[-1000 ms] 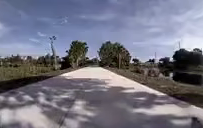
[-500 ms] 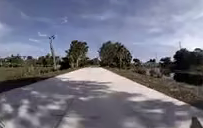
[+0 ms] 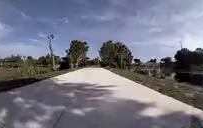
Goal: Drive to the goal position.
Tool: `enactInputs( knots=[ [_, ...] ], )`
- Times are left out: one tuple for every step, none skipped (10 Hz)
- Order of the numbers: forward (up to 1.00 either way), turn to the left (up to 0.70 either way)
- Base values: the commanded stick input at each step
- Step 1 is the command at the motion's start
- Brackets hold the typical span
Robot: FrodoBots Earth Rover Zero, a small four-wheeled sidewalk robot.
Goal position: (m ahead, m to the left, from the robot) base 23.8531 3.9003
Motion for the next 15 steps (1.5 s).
enactInputs(
  knots=[
    [0.85, 0.00],
    [0.85, 0.00],
    [0.85, 0.00],
    [0.85, 0.00],
    [0.85, 0.00],
    [0.85, 0.00],
    [0.85, 0.00],
    [0.85, 0.00],
    [0.85, 0.00],
    [0.85, 0.00],
    [0.85, 0.00],
    [0.85, 0.00],
    [0.85, 0.00],
    [0.85, 0.00],
    [0.85, 0.18]
  ],
)
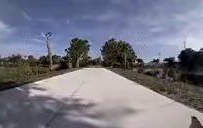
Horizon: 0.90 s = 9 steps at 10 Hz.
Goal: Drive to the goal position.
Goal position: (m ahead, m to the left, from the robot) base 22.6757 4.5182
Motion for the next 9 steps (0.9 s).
enactInputs(
  knots=[
    [0.85, 0.34],
    [0.85, 0.34],
    [0.85, 0.34],
    [0.85, 0.34],
    [0.85, 0.09],
    [0.85, 0.00],
    [0.85, 0.00],
    [0.85, 0.00],
    [0.85, 0.00]
  ],
)
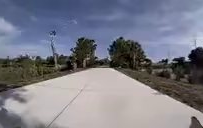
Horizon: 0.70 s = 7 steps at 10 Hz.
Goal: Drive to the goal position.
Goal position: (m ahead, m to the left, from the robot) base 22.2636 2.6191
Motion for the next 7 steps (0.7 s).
enactInputs(
  knots=[
    [0.85, 0.00],
    [0.85, 0.00],
    [0.85, 0.00],
    [0.85, 0.00],
    [0.85, 0.00],
    [0.85, 0.00],
    [0.85, 0.00]
  ],
)
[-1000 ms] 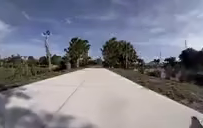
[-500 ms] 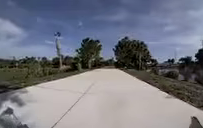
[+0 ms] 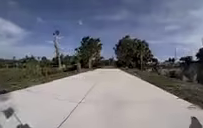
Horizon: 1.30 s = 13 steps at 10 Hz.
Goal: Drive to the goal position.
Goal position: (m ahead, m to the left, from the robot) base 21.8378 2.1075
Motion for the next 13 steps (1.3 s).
enactInputs(
  knots=[
    [0.85, 0.00],
    [0.85, 0.00],
    [0.85, 0.00],
    [0.84, 0.00],
    [0.84, 0.00],
    [0.84, 0.00],
    [0.84, 0.00],
    [0.84, 0.00],
    [0.80, 0.00],
    [0.73, 0.00],
    [0.73, 0.00],
    [0.73, 0.00],
    [0.73, 0.00]
  ],
)
